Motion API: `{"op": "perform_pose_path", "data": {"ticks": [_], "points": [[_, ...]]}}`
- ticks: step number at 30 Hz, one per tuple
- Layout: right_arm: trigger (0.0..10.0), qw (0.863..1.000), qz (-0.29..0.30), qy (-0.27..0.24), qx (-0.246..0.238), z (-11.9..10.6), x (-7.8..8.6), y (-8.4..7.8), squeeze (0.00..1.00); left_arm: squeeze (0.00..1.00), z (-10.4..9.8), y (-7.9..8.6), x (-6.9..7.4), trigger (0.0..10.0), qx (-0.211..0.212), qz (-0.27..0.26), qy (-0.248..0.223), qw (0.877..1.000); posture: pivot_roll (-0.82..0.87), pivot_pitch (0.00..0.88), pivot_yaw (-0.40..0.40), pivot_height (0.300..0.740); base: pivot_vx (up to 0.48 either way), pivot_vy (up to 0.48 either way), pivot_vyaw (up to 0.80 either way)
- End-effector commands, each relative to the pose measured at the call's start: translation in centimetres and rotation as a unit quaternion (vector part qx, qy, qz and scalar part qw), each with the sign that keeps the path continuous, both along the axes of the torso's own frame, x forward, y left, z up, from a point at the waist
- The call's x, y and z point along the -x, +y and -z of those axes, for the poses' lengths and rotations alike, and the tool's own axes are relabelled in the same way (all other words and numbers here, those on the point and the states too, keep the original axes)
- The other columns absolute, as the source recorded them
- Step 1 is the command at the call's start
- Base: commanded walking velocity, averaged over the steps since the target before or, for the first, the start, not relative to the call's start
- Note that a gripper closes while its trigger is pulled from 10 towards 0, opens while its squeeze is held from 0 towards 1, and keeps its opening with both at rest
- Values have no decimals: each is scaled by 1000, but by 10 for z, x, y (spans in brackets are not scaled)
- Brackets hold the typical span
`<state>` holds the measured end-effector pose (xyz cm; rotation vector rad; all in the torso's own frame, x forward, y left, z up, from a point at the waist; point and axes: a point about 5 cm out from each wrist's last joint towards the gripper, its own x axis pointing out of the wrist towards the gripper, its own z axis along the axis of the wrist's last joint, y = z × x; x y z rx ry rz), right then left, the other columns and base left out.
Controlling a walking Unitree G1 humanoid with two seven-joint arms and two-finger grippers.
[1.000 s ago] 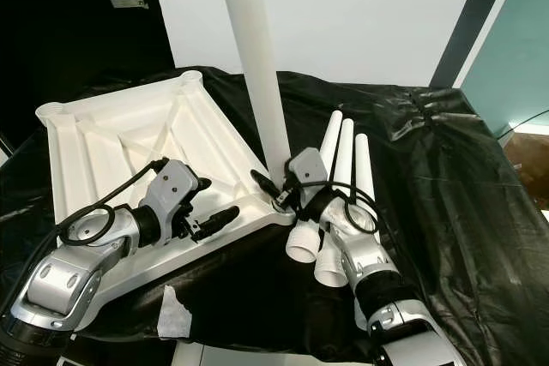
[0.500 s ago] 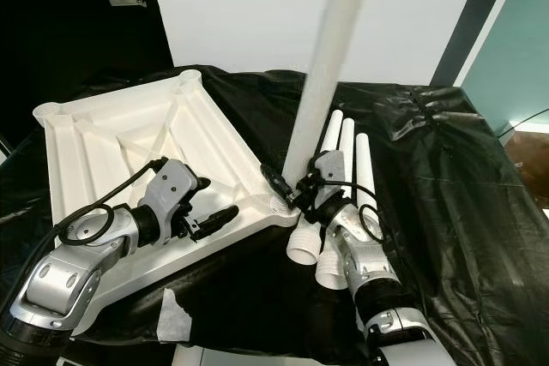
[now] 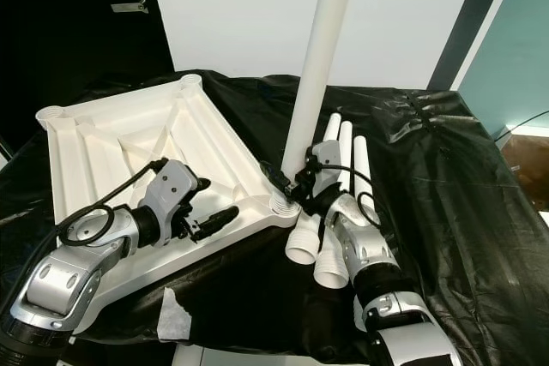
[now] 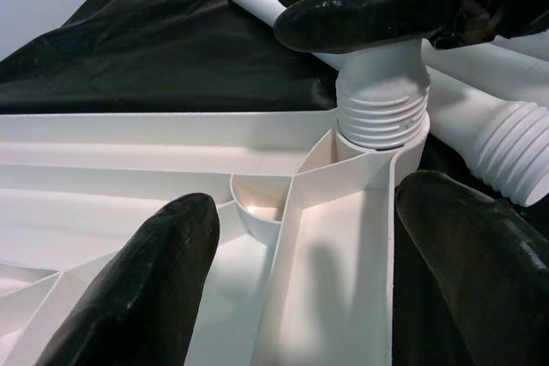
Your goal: Building children table
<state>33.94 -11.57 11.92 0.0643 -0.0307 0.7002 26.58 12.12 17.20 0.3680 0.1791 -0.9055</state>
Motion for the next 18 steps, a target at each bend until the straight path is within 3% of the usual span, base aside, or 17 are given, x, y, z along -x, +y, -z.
{"op": "perform_pose_path", "data": {"ticks": [1, 5, 10, 12, 13, 15, 18], "points": [[10000, 992, 20, 120, 40, 50, 16, -17, 0, 0, -3, -2, 0, 10000, 3, -1, -6, 1000, 40, 0, -18, 740, 0, 0, 0], [10000, 992, 19, 103, 72, 52, 19, -16, 0, 0, -3, -1, 1, 10000, 4, -3, -6, 1000, 41, 2, -24, 740, 0, 0, 0], [10000, 992, 50, 83, 75, 50, 19, -13, 0, 0, -3, -1, 1, 10000, 5, -4, -6, 1000, 41, 3, -28, 740, 0, 0, 0], [10000, 985, 142, 73, 62, 47, 16, -11, 0, 0, -3, -2, 1, 10000, 6, -5, -6, 1000, 42, 4, -31, 740, 0, 0, 0], [10000, 985, 142, 73, 62, 47, 16, -11, 0, 0, -3, -2, 1, 10000, 6, -5, -6, 1000, 42, 4, -31, 740, 0, 0, 0], [10000, 968, 232, 74, 52, 47, 14, -11, 0, 0, -3, -2, 1, 10000, 7, -6, -6, 1000, 43, 4, -31, 740, 0, 0, 0], [10000, 958, 273, 80, 32, 46, 15, -5, 0, 0, -2, -2, 1, 10000, 8, -6, -6, 1000, 42, 4, -31, 740, 0, 0, 0]]}}
